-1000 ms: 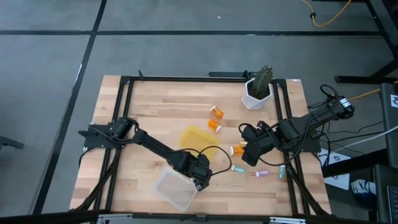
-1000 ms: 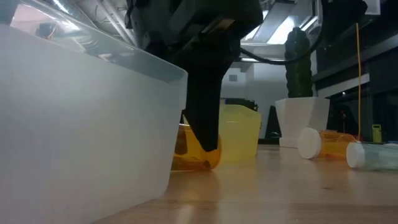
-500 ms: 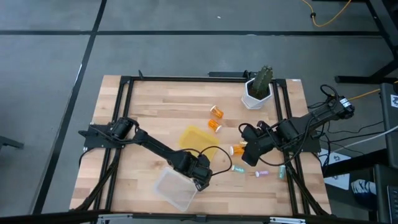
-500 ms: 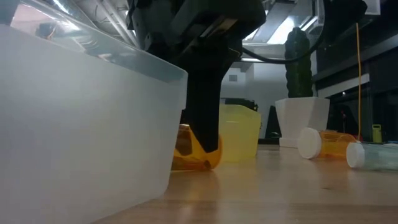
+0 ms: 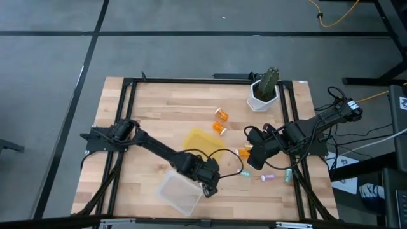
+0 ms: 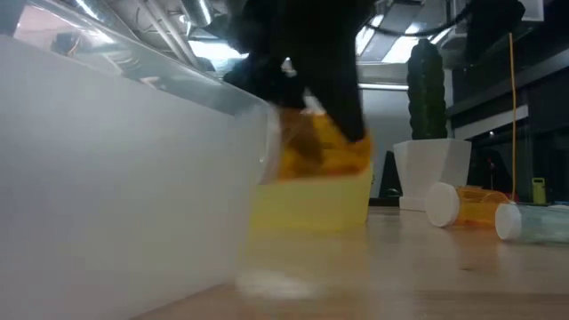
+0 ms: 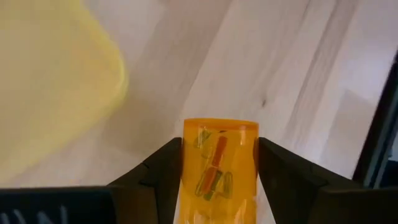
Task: Pick and place medicine bottles into bin by pill shape (circle, oval)
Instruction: Put the orange bottled capsule into the yellow bin, then put the yellow bottled tablet into the transparent bin
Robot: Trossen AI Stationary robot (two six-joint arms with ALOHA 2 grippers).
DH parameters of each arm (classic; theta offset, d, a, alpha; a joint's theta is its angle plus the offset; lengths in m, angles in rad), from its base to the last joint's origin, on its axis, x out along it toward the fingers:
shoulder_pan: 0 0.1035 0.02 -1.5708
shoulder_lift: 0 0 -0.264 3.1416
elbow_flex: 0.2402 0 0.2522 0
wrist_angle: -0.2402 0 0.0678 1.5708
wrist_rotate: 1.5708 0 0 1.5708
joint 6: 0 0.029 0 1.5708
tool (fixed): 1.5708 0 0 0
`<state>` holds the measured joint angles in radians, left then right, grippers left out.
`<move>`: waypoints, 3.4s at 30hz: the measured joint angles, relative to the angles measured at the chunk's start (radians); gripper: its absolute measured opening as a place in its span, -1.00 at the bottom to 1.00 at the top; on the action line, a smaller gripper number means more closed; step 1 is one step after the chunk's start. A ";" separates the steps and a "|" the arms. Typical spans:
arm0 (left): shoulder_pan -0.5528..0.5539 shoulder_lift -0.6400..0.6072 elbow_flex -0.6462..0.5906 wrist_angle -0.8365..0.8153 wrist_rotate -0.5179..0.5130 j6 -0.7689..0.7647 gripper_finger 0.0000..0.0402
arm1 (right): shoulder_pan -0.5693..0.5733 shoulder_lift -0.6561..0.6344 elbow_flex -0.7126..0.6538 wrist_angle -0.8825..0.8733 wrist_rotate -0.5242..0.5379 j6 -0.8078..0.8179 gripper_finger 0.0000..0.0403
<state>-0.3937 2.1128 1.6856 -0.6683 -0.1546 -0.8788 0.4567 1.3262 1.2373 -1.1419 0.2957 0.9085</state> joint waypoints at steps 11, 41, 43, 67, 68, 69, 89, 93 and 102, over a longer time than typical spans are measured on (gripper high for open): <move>0.000 -0.001 0.220 -0.104 -0.090 0.204 -0.09 | 0.000 0.000 0.000 0.001 -0.001 0.004 0.02; 0.225 -0.001 0.292 -0.452 -0.175 0.418 0.07 | 0.000 0.000 0.000 0.000 -0.001 0.002 0.02; 0.224 -0.001 0.292 -0.457 -0.175 0.418 0.07 | 0.000 0.000 0.000 0.000 -0.001 0.001 0.02; -0.070 -0.241 0.294 -0.894 -0.200 0.336 0.05 | 0.000 0.000 0.000 0.000 -0.001 0.004 0.02; -0.085 -0.259 0.294 -0.907 -0.203 0.338 0.05 | 0.000 0.000 0.000 0.000 -0.001 0.004 0.02; -0.097 -0.278 0.293 -0.905 -0.205 0.342 0.05 | 0.000 0.000 0.000 0.000 -0.001 0.005 0.02; -0.175 -0.833 -0.103 -0.788 -0.570 0.315 0.05 | 0.000 0.000 0.000 0.055 0.000 0.003 0.02; -0.118 -0.957 -0.293 -0.592 -0.588 0.404 0.05 | 0.000 0.000 0.000 0.055 0.061 -0.023 0.02; 0.108 -1.117 -0.714 0.024 -0.331 0.825 0.05 | -0.016 0.000 0.000 0.086 0.223 -0.070 0.02</move>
<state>-0.2856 0.9956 0.9719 -0.6446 -0.4857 -0.0542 0.4412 1.3266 1.2373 -1.0556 0.5192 0.8383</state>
